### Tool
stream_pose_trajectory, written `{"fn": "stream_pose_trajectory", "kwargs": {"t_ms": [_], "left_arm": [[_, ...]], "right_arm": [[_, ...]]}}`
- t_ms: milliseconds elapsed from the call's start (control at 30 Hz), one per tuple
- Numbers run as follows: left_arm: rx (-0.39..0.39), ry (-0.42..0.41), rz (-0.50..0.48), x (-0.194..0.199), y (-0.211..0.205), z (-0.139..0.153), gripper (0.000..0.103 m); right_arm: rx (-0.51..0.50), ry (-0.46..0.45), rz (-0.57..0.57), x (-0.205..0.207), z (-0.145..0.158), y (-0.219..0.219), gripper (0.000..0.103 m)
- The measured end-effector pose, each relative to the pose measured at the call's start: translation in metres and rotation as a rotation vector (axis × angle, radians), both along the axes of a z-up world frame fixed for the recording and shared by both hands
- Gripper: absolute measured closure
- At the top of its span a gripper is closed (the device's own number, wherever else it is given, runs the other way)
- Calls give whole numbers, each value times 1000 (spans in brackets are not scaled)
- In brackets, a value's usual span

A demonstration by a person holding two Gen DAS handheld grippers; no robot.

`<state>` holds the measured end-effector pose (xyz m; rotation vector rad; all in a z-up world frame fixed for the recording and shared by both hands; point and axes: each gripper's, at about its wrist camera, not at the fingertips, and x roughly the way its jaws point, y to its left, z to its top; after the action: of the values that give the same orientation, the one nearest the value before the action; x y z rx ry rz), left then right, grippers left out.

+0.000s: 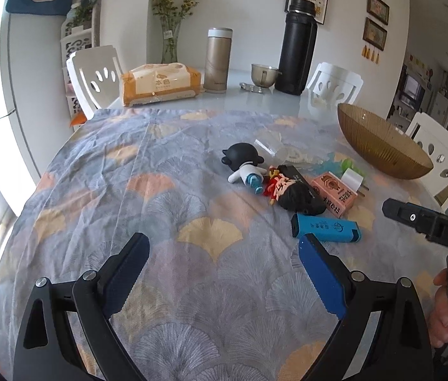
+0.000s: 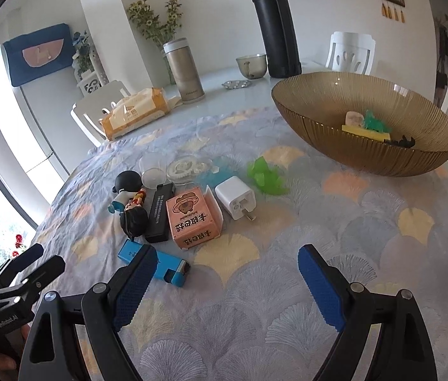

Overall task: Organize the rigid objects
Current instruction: 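Move both tools back toward the remaining items on the table, then grasp the cartoon figure with the left tool while the right tool grasps the pink snack box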

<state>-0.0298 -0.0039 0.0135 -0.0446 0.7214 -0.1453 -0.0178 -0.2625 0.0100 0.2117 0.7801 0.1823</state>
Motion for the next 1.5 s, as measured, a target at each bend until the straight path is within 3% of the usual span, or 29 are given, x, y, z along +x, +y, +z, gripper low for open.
{"fn": "stream_pose_trajectory", "kwargs": {"t_ms": [133, 267, 400, 467, 567, 667, 700, 833, 867, 1033, 1133, 1200, 1267, 1300, 1333, 1500], "left_arm": [[28, 37, -10, 4, -5, -3, 8], [36, 163, -44, 18, -11, -9, 9], [-72, 241, -106, 36, -7, 2, 9], [-145, 245, -123, 49, -4, 9, 9], [-133, 210, -109, 70, -6, 16, 10], [-116, 217, -97, 96, -6, 12, 16], [-123, 227, -97, 103, -6, 8, 19], [-119, 276, -99, 126, -10, -10, 26], [-110, 278, -89, 130, -11, -15, 32], [-109, 255, -76, 138, -11, -20, 34], [-90, 237, -64, 141, -14, -21, 41], [-110, 242, -86, 143, -16, -22, 62], [-126, 234, -102, 142, -20, -23, 70], [-102, 216, -100, 139, -23, -21, 70], [-87, 207, -101, 137, -25, -21, 70], [-84, 206, -106, 121, -20, -13, 71]], "right_arm": [[46, 18, -6, 3, -2, -7, 13], [62, 58, 12, 6, -5, -9, 13], [9, 172, 164, 10, -5, 9, 13], [-59, 186, 252, 12, 5, 22, 13], [-128, 150, 275, 19, 20, 30, 13], [-151, 131, 305, 31, 25, 39, 29], [-155, 132, 306, 34, 22, 41, 35], [-121, 180, 295, 46, 0, 41, 36], [-105, 194, 287, 51, -7, 39, 36], [-109, 198, 255, 69, -19, 37, 36], [-110, 187, 260, 77, -20, 48, 35], [-130, 158, 267, 78, -20, 58, 37], [-100, 140, 283, 80, -18, 62, 49], [-104, 132, 284, 78, -17, 62, 59], [-120, 124, 282, 75, -16, 62, 61], [-137, 125, 263, 63, -14, 50, 61]]}}
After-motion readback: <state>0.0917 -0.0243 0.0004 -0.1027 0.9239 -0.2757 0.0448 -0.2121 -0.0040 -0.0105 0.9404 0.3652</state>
